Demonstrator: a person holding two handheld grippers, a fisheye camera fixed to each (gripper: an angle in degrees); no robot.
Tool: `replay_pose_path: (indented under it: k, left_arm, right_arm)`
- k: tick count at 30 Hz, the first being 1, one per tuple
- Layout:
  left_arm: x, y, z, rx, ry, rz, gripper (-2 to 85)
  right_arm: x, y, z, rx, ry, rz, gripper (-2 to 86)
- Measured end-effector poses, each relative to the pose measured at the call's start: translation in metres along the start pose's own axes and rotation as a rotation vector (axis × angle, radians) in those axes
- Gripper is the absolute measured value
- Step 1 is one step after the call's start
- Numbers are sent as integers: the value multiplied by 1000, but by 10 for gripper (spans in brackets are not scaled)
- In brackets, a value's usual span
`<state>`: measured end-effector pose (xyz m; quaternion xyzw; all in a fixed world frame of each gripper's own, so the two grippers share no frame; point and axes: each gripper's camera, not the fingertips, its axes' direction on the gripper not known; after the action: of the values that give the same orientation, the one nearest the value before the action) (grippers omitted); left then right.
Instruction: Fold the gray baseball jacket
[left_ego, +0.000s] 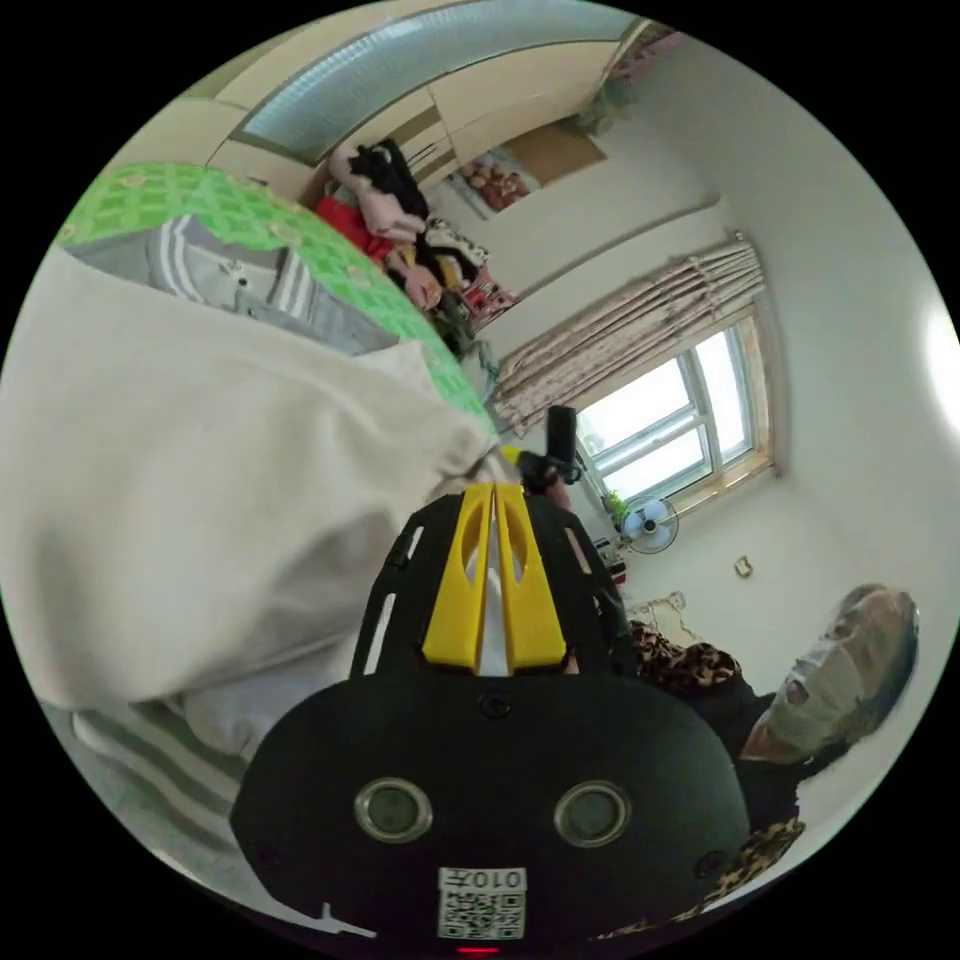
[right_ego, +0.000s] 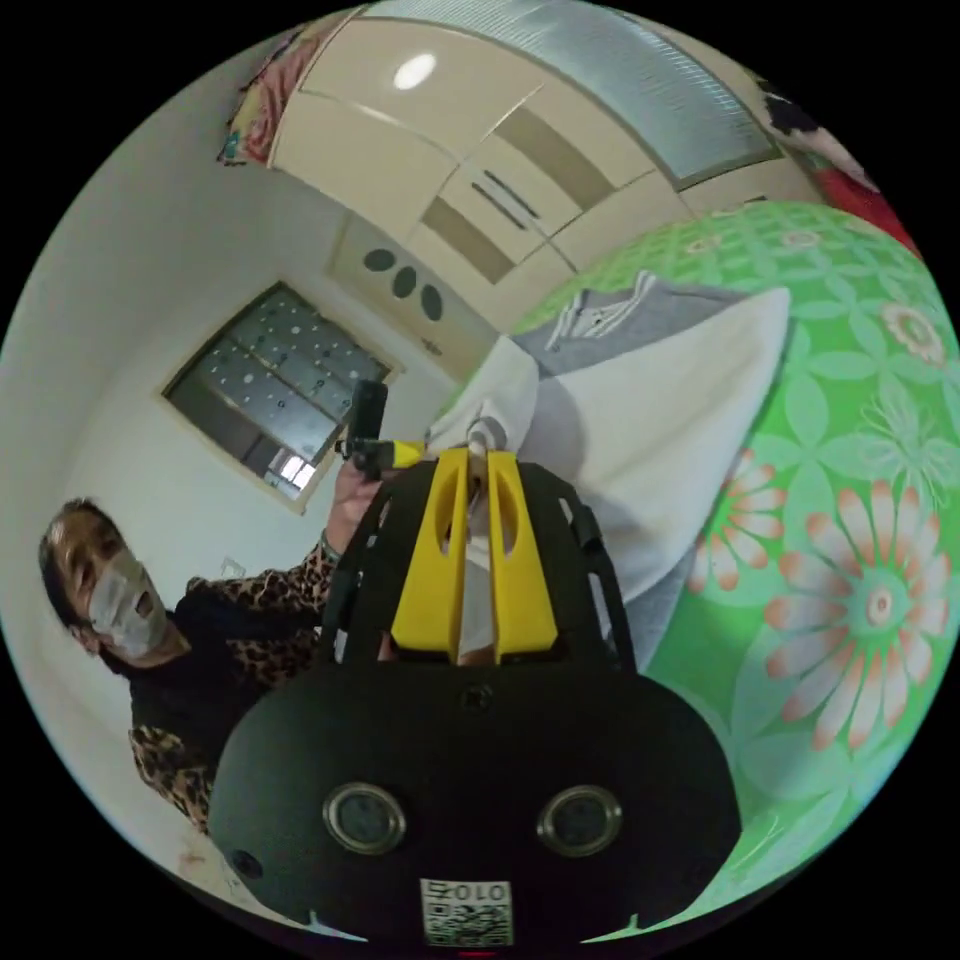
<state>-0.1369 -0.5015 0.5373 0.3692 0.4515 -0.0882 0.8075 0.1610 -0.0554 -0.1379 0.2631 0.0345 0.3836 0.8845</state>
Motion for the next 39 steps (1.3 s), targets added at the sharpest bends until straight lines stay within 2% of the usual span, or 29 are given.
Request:
replay_pose_path:
  k: [2,4,7,9,15,18,19,21,22,24,27,30,31,34,36,38,39]
  left_arm:
    - [-23,-1,17,-51,16,-36,-2]
    - [-36,0,25,-94,48,-53,-1]
    - [-39,-5,15,-105,25,-20,-2]
    - [-44,-8,11,-113,29,-10,-2]
    - [-51,-11,-6,-112,69,-2,-2]
    - [-36,-17,-30,-35,236,41,-1]
    - [-30,-21,-35,-17,224,58,-1]
    - [-15,-43,-39,-1,60,53,-1]
    - [-15,-50,-34,-18,39,30,-1]
    - [-22,-75,0,-134,92,1,-1]
    - [-42,-85,23,-114,-22,-93,-1]
    - [-62,-80,33,-111,8,-153,-2]
    - [-62,-81,31,-114,8,-158,-2]
    - [-49,-81,29,-130,-62,-116,-2]
    - [-39,-77,26,-129,-96,-95,-2]
    - [-37,-73,19,-124,-57,-117,-1]
    - [-31,-68,6,-105,72,-122,-1]
  right_arm:
    - [8,11,-5,-48,80,157,60]
    - [4,24,-15,-13,66,151,70]
    - [-7,43,-32,96,-75,133,107]
    - [-26,45,-28,70,-74,72,109]
    - [-85,40,28,-205,294,-25,80]
    - [-115,61,28,-182,443,-124,49]
    - [-119,69,26,-174,438,-123,47]
    - [-115,77,27,-189,401,-88,46]
    - [-112,82,26,-171,374,-73,45]
    - [-108,89,20,-136,339,-44,44]
    - [-110,104,6,-77,278,7,42]
    - [-110,120,1,-81,273,100,41]
    - [-97,125,2,-91,237,166,41]
    - [-56,140,-13,-51,-33,300,42]
    - [-54,144,-18,-48,-45,305,44]
    - [-62,151,-25,-26,-30,293,55]
    - [-63,155,-27,-22,-42,292,60]
